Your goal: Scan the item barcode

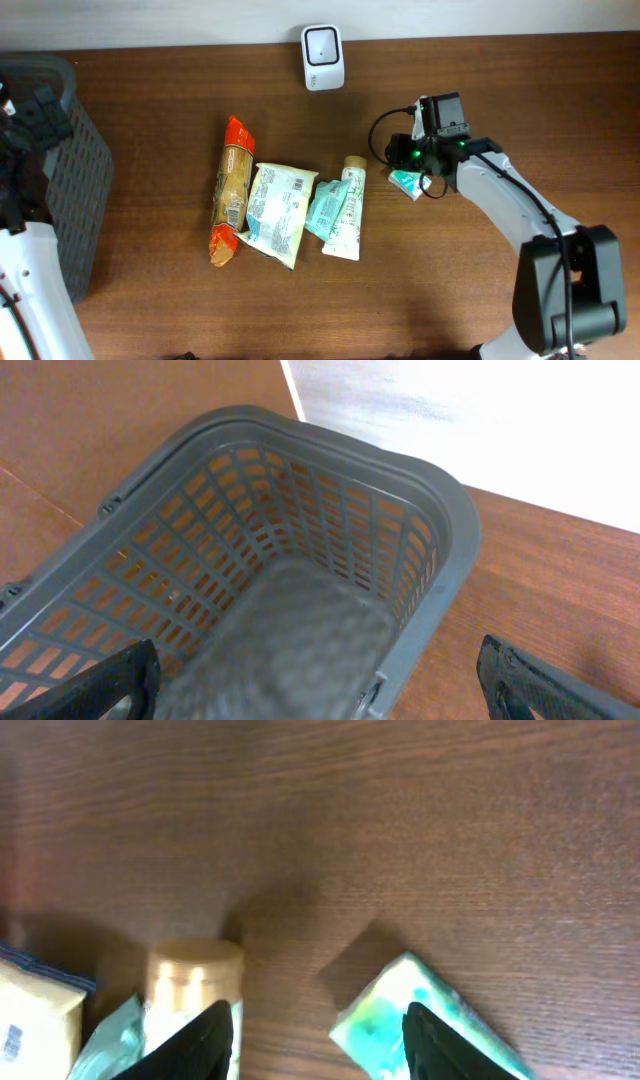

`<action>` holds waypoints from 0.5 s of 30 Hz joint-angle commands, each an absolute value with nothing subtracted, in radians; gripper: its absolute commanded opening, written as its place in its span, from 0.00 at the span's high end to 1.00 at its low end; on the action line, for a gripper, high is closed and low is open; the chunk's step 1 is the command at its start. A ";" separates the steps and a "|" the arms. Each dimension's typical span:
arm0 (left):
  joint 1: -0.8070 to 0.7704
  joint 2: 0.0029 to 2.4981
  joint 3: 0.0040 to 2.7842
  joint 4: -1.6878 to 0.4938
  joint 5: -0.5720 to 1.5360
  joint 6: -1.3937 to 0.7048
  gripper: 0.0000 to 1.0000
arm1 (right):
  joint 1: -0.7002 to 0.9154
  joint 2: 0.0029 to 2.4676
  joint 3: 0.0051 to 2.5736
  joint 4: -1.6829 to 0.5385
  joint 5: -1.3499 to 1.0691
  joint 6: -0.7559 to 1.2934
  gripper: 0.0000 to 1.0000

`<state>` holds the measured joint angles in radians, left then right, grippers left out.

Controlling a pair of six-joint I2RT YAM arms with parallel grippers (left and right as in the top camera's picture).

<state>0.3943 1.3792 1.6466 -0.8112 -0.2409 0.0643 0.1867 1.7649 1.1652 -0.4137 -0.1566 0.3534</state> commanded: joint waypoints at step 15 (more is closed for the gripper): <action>0.396 1.380 1.653 -0.810 -0.248 0.077 0.01 | 0.190 1.853 1.177 -0.347 -0.100 0.454 0.46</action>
